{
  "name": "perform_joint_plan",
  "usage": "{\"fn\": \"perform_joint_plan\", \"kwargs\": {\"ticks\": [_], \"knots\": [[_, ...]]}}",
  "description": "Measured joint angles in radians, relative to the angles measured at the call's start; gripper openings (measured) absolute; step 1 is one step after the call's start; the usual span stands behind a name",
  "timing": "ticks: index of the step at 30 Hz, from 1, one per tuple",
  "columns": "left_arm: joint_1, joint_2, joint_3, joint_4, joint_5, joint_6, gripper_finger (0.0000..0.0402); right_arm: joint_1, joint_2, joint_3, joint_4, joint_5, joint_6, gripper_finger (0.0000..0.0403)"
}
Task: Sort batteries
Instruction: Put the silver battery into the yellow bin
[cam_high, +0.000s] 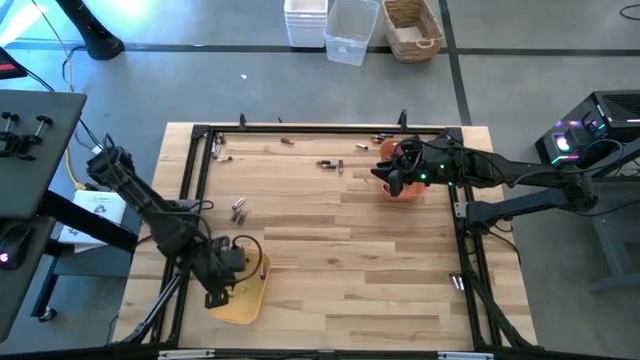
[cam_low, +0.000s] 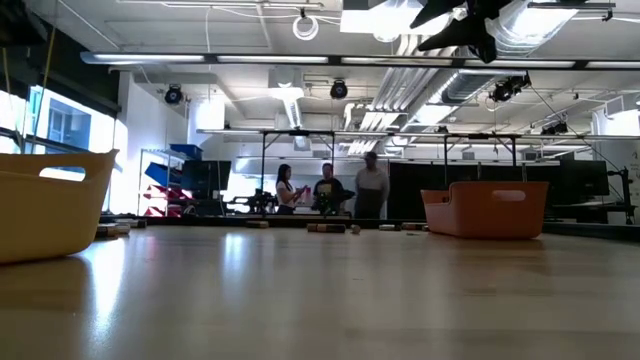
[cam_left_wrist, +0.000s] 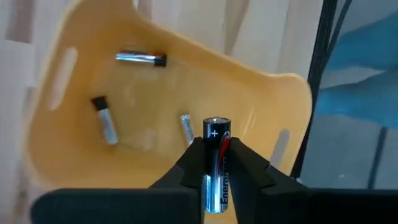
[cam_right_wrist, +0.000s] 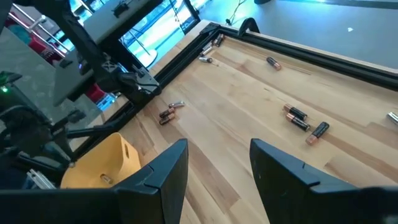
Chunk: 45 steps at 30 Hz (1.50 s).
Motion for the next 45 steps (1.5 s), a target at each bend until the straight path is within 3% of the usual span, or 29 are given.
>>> {"fn": "perform_joint_plan", "kwargs": {"ticks": [5, 10, 15, 20, 23, 29, 34, 39, 45], "knots": [[0.017, 0.05, -0.084, 0.129, 0.119, -0.051, 0.0111, 0.0, 0.0, 0.0, -0.014, -0.025, 0.003, 0.0167], [0.053, 0.071, -0.101, 0.132, 0.188, -0.001, 0.0165, 0.0, 0.0, 0.0, -0.024, -0.08, 0.015, 0.0167], [0.163, -0.008, -0.099, 0.045, 0.232, 0.1, 0.0189, 0.022, 0.054, 0.002, -0.236, -0.261, 0.172, 0.016], [0.322, -0.143, -0.099, 0.04, 0.135, 0.212, 0.0191, 0.199, 0.194, -0.022, -0.663, -0.32, 0.271, 0.0087], [0.41, -0.212, -0.099, 0.049, 0.067, 0.26, 0.0188, 0.313, 0.24, -0.103, -0.763, -0.437, 0.338, 0.0017], [0.517, -0.283, -0.099, 0.085, 0.04, 0.316, 0.0188, 0.505, 0.242, -0.338, -0.66, -0.663, 0.537, 0.0002], [0.54, -0.291, -0.099, 0.099, 0.041, 0.328, 0.0187, 0.571, 0.242, -0.432, -0.574, -0.769, 0.567, 0.0001], [0.541, -0.29, -0.099, 0.099, 0.033, 0.351, 0.0187, 0.641, 0.275, -0.458, -0.507, -0.849, 0.449, 0.0], [0.541, -0.29, -0.099, 0.1, -0.065, 0.328, 0.0187, 0.728, 0.414, -0.464, -0.458, -0.902, 0.281, 0.0]]}}
